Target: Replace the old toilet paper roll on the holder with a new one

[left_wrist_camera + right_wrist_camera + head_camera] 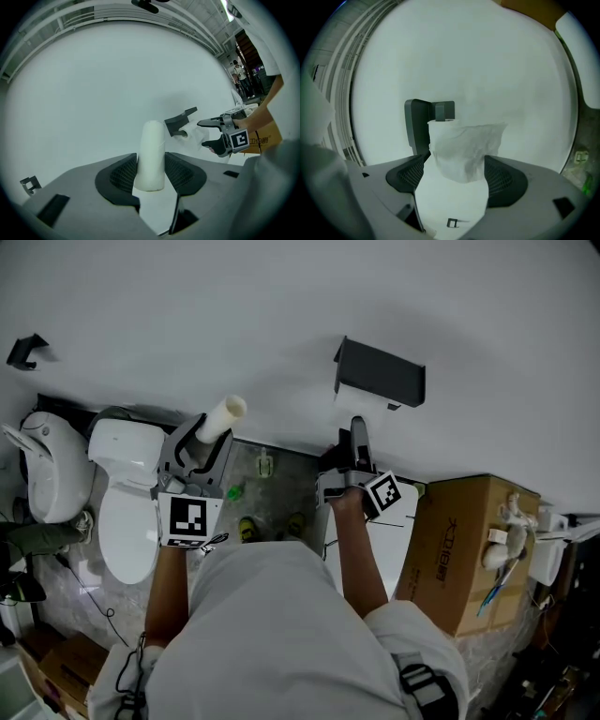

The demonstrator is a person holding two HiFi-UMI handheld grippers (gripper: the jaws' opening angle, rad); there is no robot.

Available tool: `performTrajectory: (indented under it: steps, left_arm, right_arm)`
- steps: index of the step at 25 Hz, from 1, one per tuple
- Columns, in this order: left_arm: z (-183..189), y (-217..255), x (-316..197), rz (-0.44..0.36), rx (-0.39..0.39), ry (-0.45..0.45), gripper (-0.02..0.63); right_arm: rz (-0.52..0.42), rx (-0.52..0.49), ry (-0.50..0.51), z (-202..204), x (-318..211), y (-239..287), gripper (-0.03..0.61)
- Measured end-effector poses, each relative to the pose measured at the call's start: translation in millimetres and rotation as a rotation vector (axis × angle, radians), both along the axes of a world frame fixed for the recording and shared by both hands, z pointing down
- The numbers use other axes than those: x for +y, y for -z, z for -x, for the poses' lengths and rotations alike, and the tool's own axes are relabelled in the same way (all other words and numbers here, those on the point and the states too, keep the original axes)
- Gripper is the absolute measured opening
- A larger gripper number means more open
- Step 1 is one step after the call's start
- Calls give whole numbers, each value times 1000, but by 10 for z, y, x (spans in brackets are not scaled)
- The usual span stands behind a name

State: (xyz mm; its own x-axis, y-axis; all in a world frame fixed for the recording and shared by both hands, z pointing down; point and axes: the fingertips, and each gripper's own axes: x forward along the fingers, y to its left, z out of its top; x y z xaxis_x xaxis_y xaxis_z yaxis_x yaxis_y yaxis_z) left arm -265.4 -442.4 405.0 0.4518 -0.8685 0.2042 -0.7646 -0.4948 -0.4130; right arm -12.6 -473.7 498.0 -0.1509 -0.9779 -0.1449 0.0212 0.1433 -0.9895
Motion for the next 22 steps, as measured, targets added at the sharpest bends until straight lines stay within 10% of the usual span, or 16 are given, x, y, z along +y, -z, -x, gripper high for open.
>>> performTrajectory:
  steps: [10, 22]
  left_arm:
    - [-278, 24, -63, 2, 51, -92, 207]
    - [-754, 35, -178, 16, 138, -217, 206]
  right_arm:
    - [24, 151, 1, -116, 480, 46, 373]
    - [67, 672, -119, -560, 909, 365, 219]
